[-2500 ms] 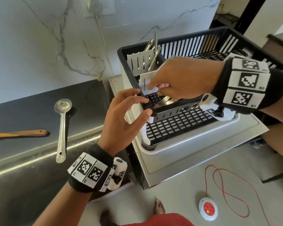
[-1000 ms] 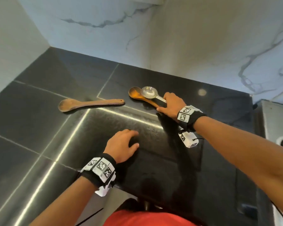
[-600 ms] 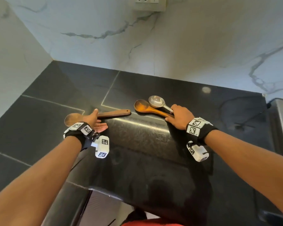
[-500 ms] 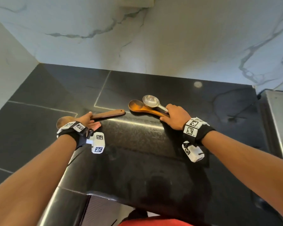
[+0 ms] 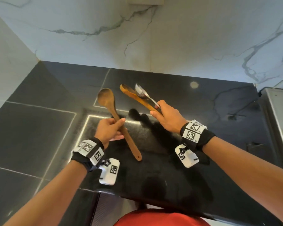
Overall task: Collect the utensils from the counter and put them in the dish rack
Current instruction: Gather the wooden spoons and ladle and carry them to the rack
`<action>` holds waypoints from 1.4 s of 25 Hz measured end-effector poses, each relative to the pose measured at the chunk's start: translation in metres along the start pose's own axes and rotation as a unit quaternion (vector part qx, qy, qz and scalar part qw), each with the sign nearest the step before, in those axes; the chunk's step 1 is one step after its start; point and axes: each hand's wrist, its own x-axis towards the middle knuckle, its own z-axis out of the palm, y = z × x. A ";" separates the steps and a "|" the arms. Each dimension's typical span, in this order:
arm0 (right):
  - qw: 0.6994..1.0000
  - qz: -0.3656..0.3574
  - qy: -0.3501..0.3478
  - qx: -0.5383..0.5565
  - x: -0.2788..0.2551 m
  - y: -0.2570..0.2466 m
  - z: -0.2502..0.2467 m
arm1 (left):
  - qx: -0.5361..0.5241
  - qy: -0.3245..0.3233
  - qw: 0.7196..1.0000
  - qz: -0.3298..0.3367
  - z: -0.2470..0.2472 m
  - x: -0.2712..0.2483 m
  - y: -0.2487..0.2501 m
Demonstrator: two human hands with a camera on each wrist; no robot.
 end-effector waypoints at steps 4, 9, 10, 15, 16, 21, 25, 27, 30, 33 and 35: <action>0.993 -0.025 0.031 0.111 -0.017 -0.038 0.026 | -0.107 -0.062 0.992 -0.010 0.019 -0.027 0.000; 0.994 -0.036 0.018 0.100 -0.039 -0.048 0.043 | -0.234 -0.104 0.966 -0.024 0.021 -0.041 0.000; 0.994 -0.037 0.012 0.100 -0.043 -0.047 0.042 | -0.243 -0.112 0.963 -0.023 0.020 -0.043 -0.001; 0.995 -0.041 0.004 0.090 -0.056 -0.045 0.035 | -0.262 -0.118 0.958 -0.006 0.021 -0.049 -0.002; 0.995 -0.040 0.006 0.087 -0.059 -0.045 0.033 | -0.264 -0.120 0.957 -0.004 0.022 -0.049 -0.002; 0.997 -0.054 0.055 0.008 -0.085 -0.047 0.023 | -0.244 -0.166 0.955 0.006 0.042 -0.058 -0.005; 0.987 -0.077 0.103 -0.095 -0.109 -0.049 0.005 | -0.247 -0.191 0.950 0.030 0.062 -0.076 -0.001; 0.983 -0.081 0.115 -0.121 -0.123 -0.045 -0.008 | -0.261 -0.186 0.946 0.043 0.077 -0.090 0.002; 0.974 -0.086 0.131 -0.162 -0.152 -0.032 -0.032 | -0.268 -0.193 0.941 0.067 0.107 -0.119 0.008; 0.968 -0.109 0.132 -0.182 -0.185 -0.016 -0.064 | -0.265 -0.196 0.939 0.100 0.141 -0.155 0.012; 0.967 -0.125 0.127 -0.180 -0.214 -0.001 -0.094 | -0.259 -0.187 0.939 0.128 0.175 -0.185 0.013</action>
